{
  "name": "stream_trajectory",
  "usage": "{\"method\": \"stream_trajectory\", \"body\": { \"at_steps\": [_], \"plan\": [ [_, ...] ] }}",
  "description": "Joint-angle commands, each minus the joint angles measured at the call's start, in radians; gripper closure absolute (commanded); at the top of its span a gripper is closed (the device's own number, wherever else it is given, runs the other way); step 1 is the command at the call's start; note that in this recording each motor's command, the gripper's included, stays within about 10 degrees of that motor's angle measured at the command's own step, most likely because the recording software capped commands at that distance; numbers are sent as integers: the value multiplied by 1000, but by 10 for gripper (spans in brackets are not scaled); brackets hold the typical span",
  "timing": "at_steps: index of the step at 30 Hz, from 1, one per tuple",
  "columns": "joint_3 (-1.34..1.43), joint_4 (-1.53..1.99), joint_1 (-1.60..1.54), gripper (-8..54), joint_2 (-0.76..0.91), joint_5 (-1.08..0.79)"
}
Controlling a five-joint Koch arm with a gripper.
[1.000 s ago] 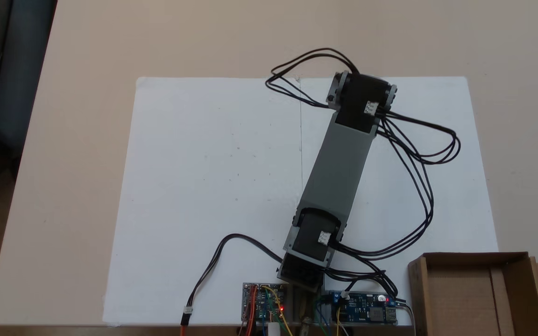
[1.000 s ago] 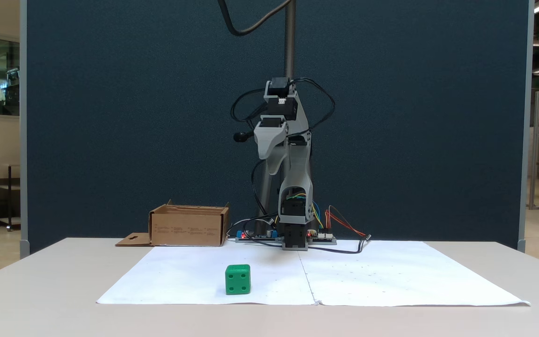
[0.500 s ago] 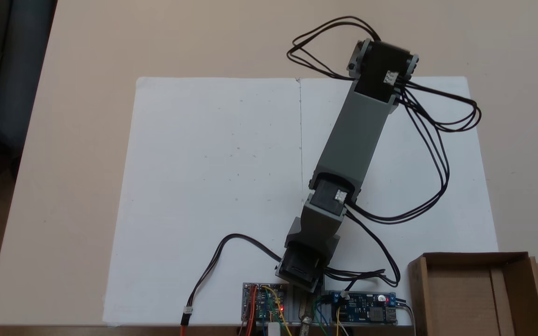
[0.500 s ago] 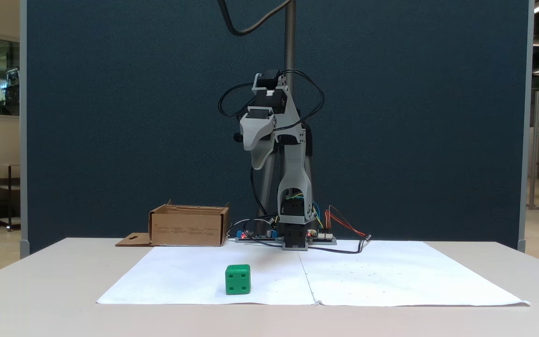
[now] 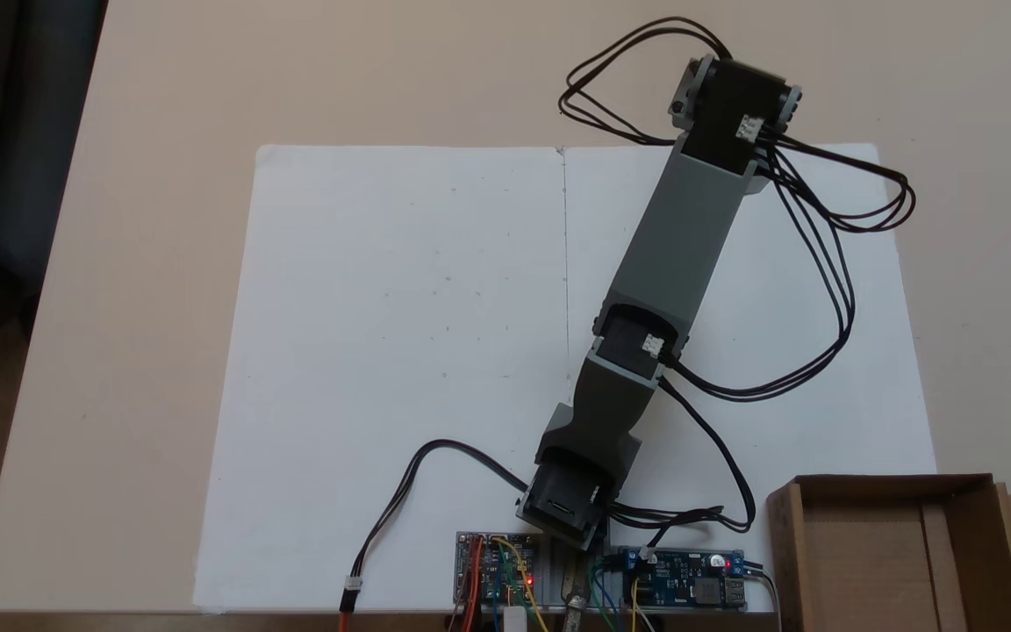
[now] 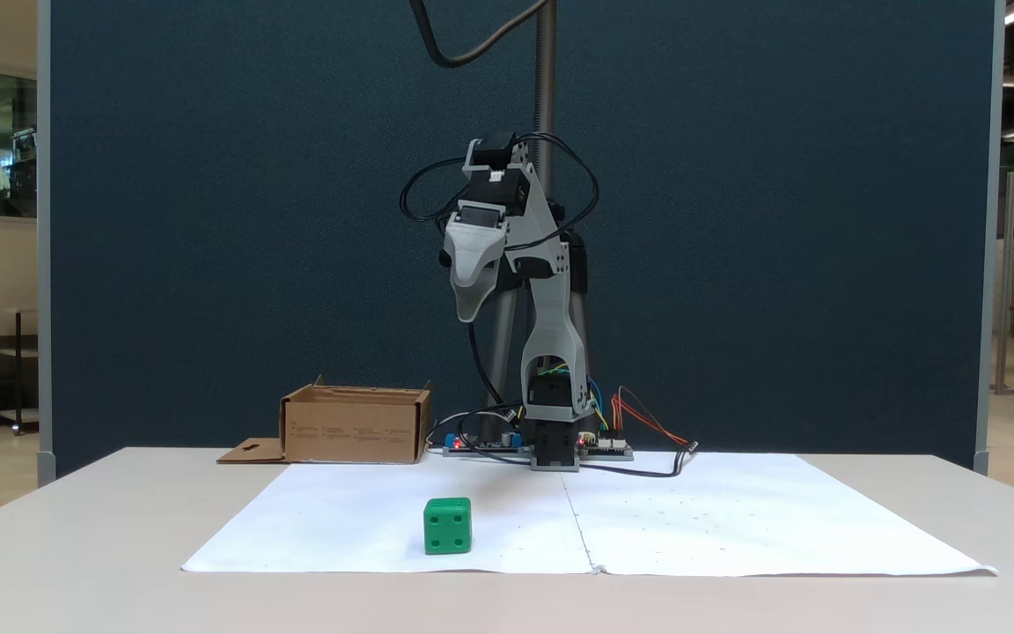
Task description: Grasp a green dice and put it in the bin.
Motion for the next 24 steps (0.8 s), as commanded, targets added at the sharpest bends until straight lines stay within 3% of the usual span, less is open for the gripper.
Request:
{"method": "stream_trajectory", "body": {
  "at_steps": [1,24],
  "plan": [
    [-49,175,17,19,6,-106],
    [-103,175,-44,18,-123,-31]
  ]
}}
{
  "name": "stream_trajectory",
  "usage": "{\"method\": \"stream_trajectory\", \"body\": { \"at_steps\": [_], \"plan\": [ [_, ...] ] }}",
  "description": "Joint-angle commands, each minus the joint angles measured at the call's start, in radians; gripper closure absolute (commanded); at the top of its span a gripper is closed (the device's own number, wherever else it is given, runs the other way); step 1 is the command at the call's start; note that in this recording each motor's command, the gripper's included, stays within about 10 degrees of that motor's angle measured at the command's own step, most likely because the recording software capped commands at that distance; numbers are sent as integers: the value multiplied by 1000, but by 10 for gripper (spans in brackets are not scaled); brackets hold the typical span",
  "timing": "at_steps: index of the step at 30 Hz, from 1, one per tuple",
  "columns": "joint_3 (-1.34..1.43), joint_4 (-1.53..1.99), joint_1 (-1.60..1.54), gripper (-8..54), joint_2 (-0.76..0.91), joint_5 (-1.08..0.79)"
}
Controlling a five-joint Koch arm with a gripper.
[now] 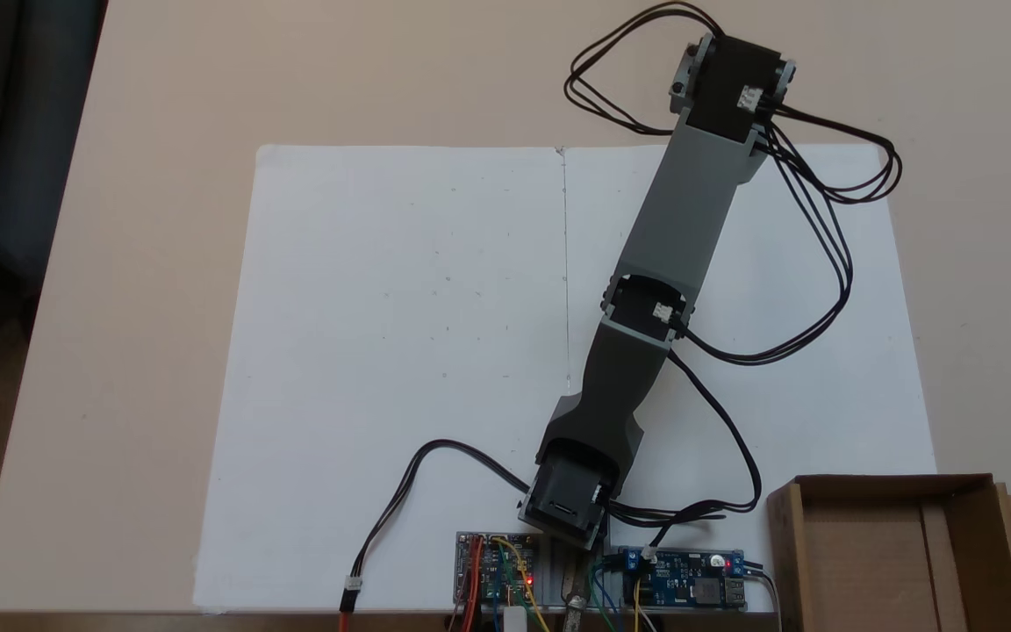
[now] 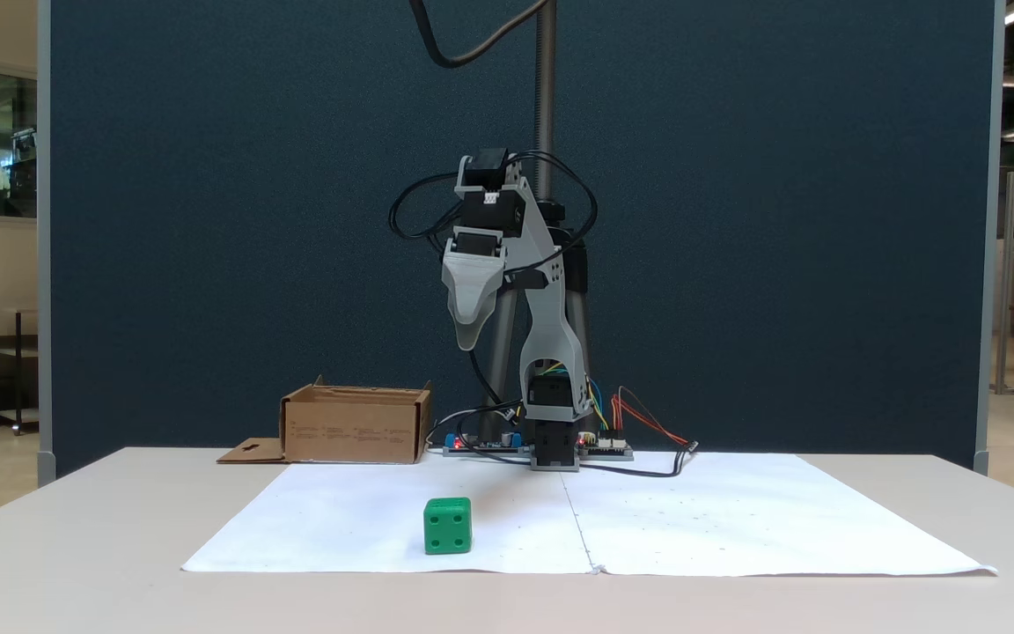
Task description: Grasp a green dice and put it in the bin.
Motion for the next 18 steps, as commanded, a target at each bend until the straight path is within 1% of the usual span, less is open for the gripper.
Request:
{"method": "stream_trajectory", "body": {
  "at_steps": [1,3,8,10,15,18],
  "plan": [
    [-52,175,-2,6,23,-32],
    [-52,175,-11,-15,23,-32],
    [-54,175,-17,-20,32,-23],
    [-92,175,-15,-34,34,-28],
    [-103,175,-29,-24,29,-25],
    [-103,175,-38,-23,-6,-25]
  ]
}}
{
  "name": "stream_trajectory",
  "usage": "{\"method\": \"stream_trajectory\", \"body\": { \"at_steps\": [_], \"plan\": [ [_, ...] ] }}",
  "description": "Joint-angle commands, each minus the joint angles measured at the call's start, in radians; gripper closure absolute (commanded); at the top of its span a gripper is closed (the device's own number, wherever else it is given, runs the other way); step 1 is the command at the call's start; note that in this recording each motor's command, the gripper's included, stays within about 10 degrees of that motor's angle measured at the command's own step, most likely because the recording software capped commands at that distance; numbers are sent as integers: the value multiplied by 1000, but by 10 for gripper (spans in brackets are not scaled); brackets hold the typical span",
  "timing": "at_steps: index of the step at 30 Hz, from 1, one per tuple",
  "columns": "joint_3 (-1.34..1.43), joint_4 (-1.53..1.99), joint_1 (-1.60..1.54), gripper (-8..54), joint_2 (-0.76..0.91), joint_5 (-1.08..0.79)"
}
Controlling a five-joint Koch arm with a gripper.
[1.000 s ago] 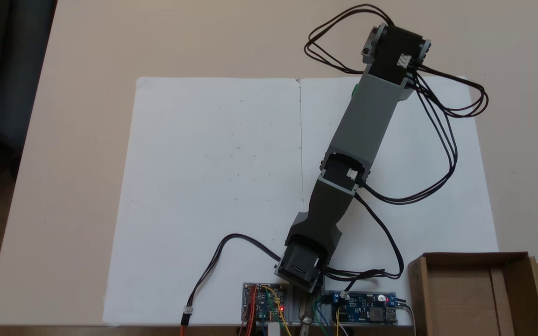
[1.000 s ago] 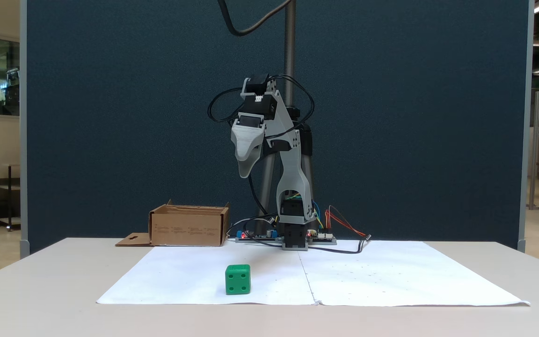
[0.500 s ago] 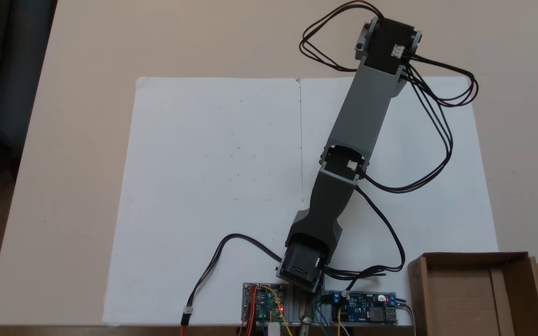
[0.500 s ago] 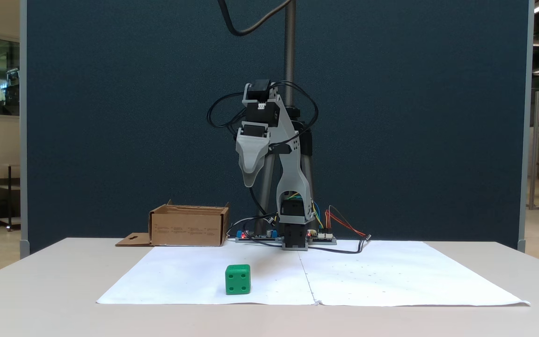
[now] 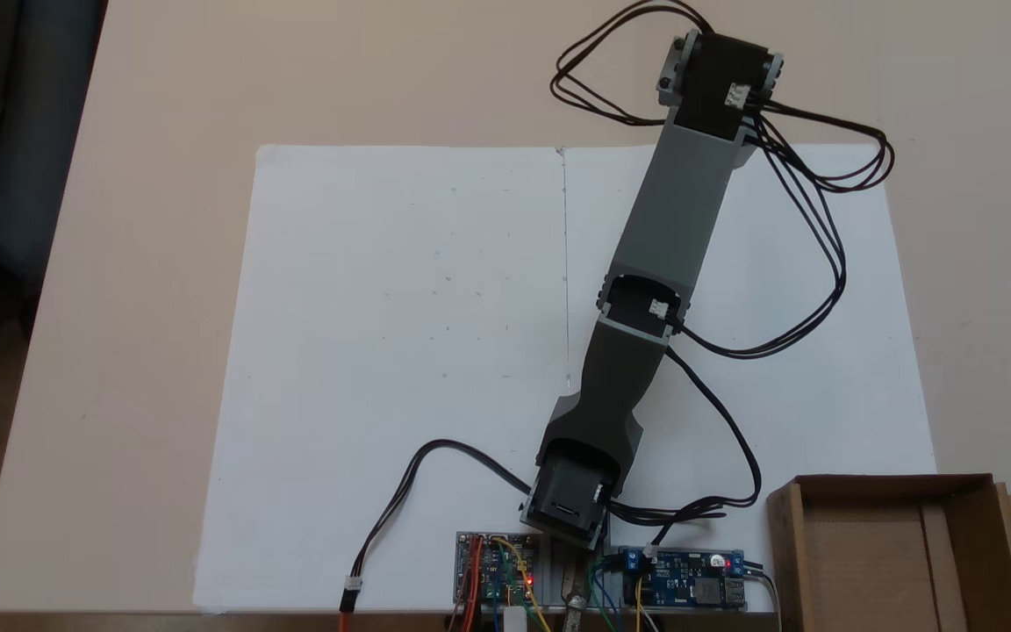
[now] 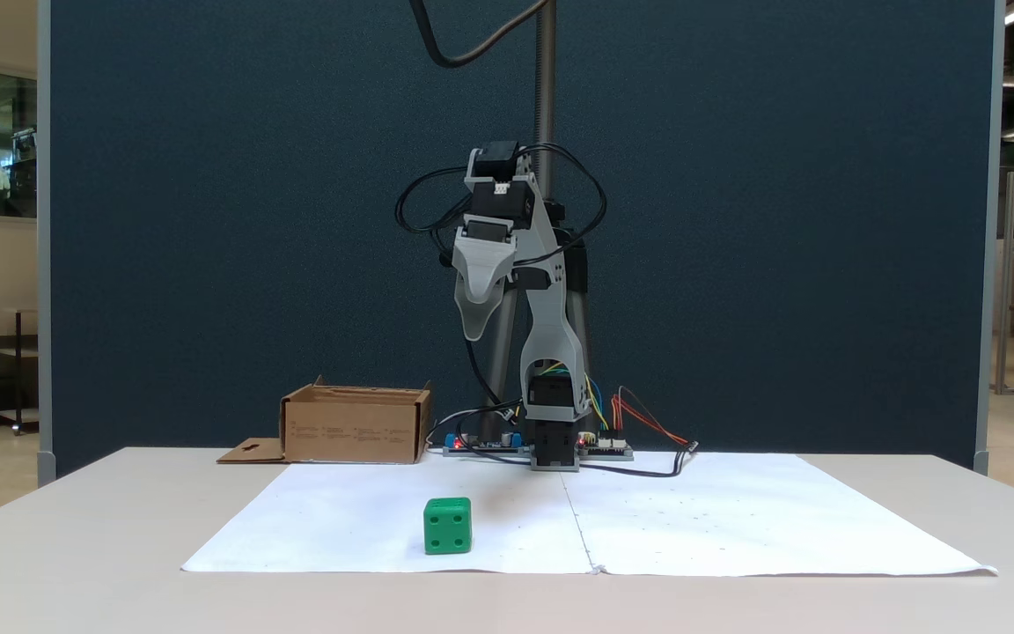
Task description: Grasp a green dice and put it in the bin.
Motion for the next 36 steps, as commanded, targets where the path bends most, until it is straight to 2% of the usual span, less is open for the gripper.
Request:
{"method": "stream_trajectory", "body": {
  "at_steps": [1,11,28,36],
  "plan": [
    [-26,175,5,-22,2,-25],
    [-120,175,-2,3,-112,11],
    [-126,188,-18,7,-319,212],
    [-181,188,-12,8,-368,221]
  ]
}}
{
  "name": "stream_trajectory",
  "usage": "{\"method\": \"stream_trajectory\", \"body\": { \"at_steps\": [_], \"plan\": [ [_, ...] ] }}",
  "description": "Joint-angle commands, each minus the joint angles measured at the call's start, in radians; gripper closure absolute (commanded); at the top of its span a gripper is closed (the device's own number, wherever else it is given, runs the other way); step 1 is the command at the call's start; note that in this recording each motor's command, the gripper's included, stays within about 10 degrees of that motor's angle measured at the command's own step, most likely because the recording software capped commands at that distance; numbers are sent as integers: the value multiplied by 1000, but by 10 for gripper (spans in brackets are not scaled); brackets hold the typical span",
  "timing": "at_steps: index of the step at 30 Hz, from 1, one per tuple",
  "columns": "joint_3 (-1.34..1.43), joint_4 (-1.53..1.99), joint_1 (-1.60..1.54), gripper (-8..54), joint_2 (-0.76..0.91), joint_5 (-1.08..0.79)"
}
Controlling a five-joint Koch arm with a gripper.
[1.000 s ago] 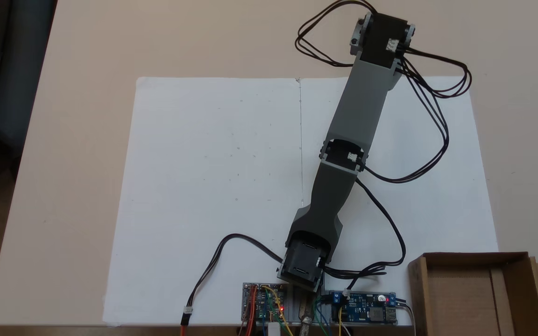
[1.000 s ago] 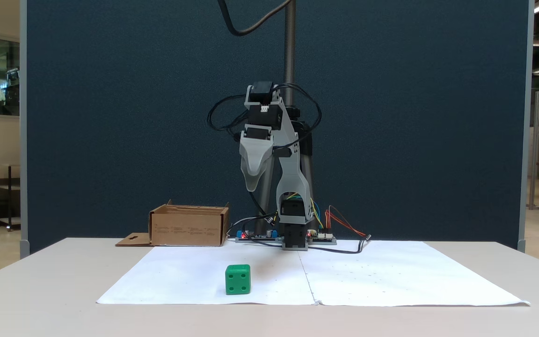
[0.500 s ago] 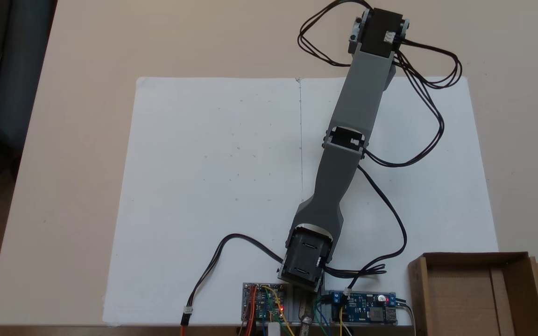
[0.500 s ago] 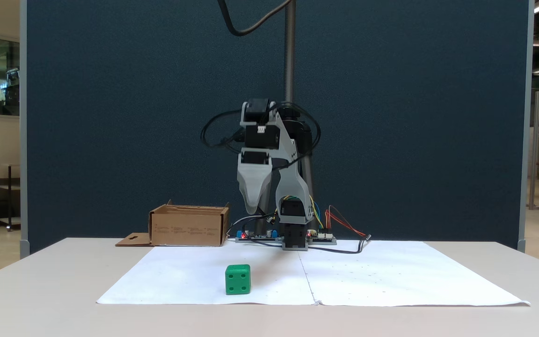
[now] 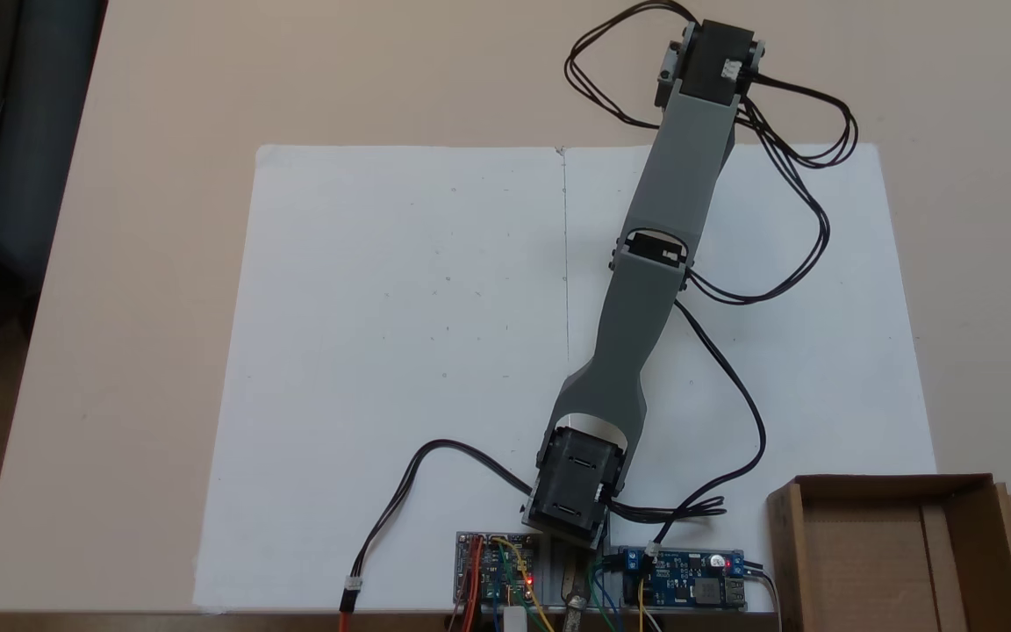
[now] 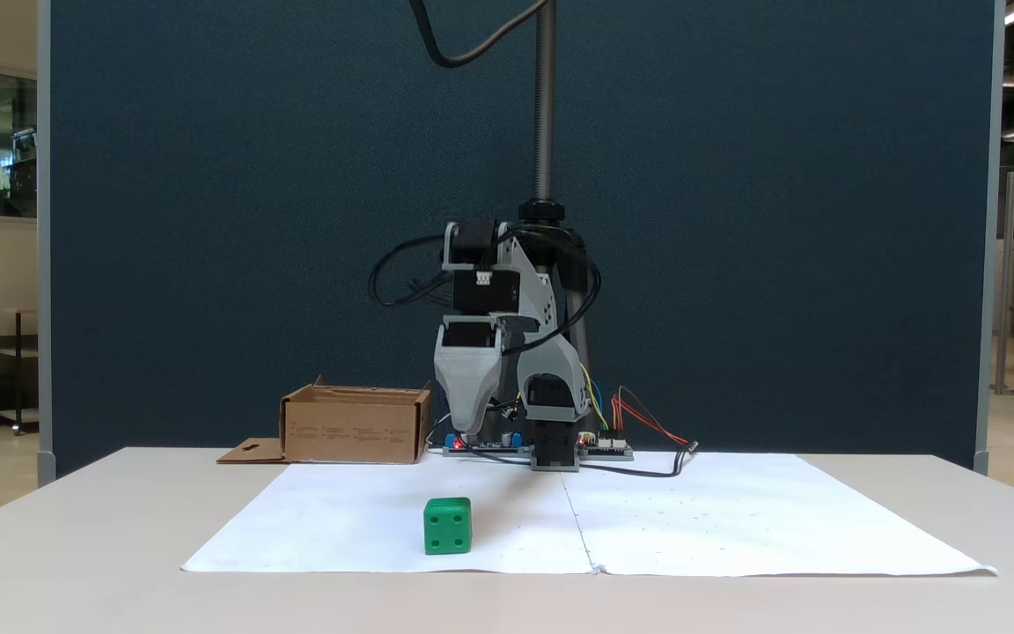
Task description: Grasp a green dice and put it in the bin.
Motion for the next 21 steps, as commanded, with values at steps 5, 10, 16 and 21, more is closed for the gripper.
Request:
{"method": "stream_trajectory", "body": {
  "at_steps": [5,10,16,21],
  "plan": [
    [-84,175,21,8,-18,71],
    [-130,175,31,8,-60,75],
    [-137,175,34,9,-95,78],
    [-137,175,34,9,-106,77]
  ]
}}
